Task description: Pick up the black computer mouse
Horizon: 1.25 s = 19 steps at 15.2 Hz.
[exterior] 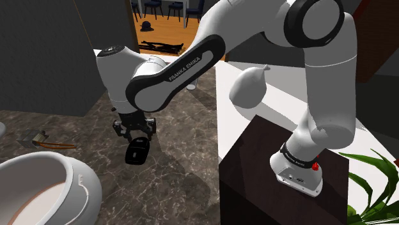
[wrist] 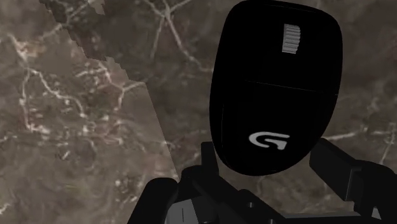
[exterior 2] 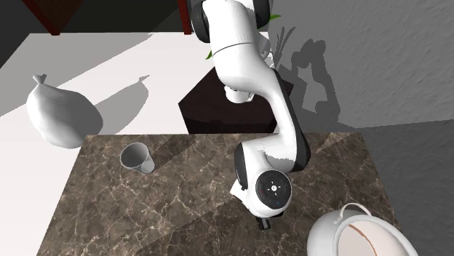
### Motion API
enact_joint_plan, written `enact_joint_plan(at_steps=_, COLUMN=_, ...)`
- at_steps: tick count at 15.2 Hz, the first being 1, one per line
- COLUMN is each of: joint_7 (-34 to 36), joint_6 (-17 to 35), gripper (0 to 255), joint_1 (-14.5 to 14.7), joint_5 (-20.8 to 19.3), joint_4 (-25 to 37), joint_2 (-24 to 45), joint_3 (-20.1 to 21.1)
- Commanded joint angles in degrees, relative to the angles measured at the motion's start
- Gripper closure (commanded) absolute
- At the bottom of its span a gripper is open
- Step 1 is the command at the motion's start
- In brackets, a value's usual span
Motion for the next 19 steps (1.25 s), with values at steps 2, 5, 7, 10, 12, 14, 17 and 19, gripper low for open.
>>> enact_joint_plan(at_steps=2, joint_7=0.0, joint_6=0.03, gripper=255, joint_1=0.01, joint_5=0.04, joint_4=-0.11, joint_2=-0.01, joint_3=0.05)
enact_joint_plan(at_steps=5, joint_7=-0.42, joint_6=-1.71, gripper=255, joint_1=-0.31, joint_5=0.81, joint_4=0.59, joint_2=-1.2, joint_3=0.54)
enact_joint_plan(at_steps=7, joint_7=-0.68, joint_6=-2.9, gripper=255, joint_1=-0.5, joint_5=1.31, joint_4=1.12, joint_2=-1.95, joint_3=0.85)
enact_joint_plan(at_steps=10, joint_7=-1.07, joint_6=-4.72, gripper=255, joint_1=-0.75, joint_5=2.03, joint_4=2.02, joint_2=-3.01, joint_3=1.27)
enact_joint_plan(at_steps=12, joint_7=-1.31, joint_6=-5.95, gripper=255, joint_1=-0.89, joint_5=2.47, joint_4=2.7, joint_2=-3.67, joint_3=1.52)
enact_joint_plan(at_steps=14, joint_7=-1.54, joint_6=-7.21, gripper=255, joint_1=-1.02, joint_5=2.9, joint_4=3.43, joint_2=-4.3, joint_3=1.76)
enact_joint_plan(at_steps=17, joint_7=-1.86, joint_6=-9.13, gripper=255, joint_1=-1.16, joint_5=3.49, joint_4=4.63, joint_2=-5.15, joint_3=2.08)
enact_joint_plan(at_steps=19, joint_7=-1.87, joint_6=-9.23, gripper=255, joint_1=-1.17, joint_5=3.52, joint_4=4.69, joint_2=-5.19, joint_3=2.1)
